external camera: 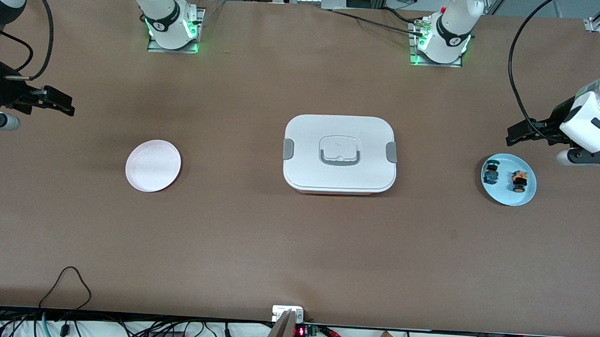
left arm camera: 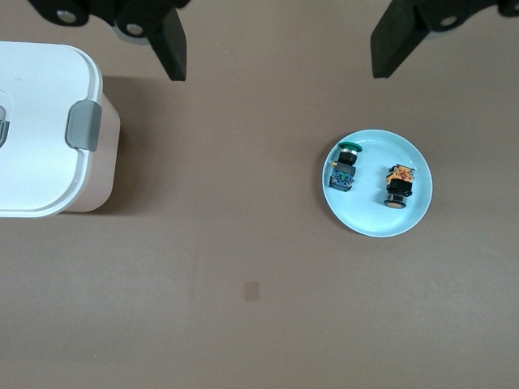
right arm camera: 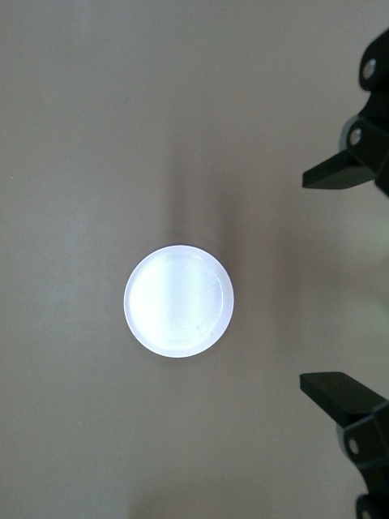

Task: Transfer orange switch to right arm and place
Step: 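Move the left gripper toward the light-blue plate of switches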

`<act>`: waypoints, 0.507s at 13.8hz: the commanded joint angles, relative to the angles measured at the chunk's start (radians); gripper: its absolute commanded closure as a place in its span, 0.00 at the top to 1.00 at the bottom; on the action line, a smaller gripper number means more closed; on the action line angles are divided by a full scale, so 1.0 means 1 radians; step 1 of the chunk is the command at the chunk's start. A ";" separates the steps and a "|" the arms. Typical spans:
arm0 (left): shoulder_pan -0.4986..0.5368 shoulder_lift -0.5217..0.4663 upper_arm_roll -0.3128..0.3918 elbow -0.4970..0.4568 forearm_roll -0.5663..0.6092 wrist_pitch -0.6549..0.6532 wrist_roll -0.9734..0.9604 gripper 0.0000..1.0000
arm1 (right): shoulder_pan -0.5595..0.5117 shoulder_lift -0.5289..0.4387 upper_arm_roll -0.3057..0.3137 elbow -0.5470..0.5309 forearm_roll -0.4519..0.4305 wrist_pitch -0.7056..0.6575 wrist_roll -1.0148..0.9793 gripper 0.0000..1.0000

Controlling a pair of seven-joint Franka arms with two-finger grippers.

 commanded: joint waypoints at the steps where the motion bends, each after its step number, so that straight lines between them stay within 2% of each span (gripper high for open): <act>1: -0.004 -0.006 0.003 0.015 0.015 -0.022 0.016 1.00 | -0.002 -0.012 -0.001 0.003 0.014 -0.002 0.012 1.00; 7: -0.002 -0.001 0.003 0.027 0.018 -0.025 0.018 1.00 | -0.002 -0.011 -0.003 0.003 0.014 0.001 0.012 1.00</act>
